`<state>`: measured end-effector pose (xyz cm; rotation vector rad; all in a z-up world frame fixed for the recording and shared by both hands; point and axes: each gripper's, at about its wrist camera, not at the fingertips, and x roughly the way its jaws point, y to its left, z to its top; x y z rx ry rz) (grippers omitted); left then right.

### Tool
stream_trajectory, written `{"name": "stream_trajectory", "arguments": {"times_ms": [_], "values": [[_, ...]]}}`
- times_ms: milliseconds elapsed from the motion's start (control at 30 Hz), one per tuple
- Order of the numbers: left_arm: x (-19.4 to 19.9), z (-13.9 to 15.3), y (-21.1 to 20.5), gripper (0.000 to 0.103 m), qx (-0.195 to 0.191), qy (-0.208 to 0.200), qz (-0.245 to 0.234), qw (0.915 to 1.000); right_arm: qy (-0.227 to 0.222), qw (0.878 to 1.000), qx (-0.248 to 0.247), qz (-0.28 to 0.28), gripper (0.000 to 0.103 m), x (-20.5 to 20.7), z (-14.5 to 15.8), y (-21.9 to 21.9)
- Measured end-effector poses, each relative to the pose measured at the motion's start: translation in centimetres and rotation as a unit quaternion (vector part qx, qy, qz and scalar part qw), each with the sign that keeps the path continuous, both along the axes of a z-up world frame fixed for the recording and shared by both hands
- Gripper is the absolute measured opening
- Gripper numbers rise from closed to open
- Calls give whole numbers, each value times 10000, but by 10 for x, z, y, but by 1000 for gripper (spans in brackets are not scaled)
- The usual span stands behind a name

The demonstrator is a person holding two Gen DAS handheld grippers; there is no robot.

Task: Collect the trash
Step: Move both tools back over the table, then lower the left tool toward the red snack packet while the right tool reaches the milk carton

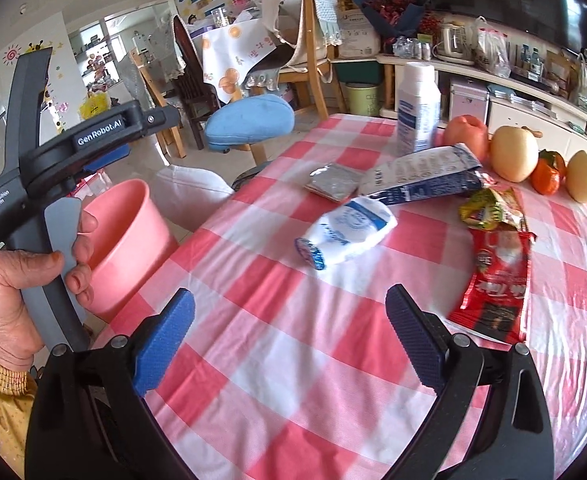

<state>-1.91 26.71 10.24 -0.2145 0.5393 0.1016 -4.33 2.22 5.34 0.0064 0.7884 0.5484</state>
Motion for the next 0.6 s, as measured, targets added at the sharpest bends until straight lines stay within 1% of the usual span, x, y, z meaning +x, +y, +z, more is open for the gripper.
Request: {"name": "stream_trajectory", "arguments": {"times_ms": [100, 133, 300, 367, 600], "values": [[5, -1, -11, 91, 74, 102, -102, 9999, -27, 10000, -31, -39, 97, -1, 2, -11], [8, -3, -15, 91, 94, 195, -131, 9997, -37, 10000, -36, -54, 97, -1, 2, -15], [21, -14, -30, 91, -70, 574, -255, 9980, -112, 9997, -51, -206, 99, 0, 5, -37], [24, -16, -35, 91, -114, 623, -295, 9976, -129, 9995, -18, -277, 99, 1, 6, -47], [36, -21, -65, 91, 68, 684, -368, 9970, -100, 9982, 86, -590, 99, 13, 6, -83]]}}
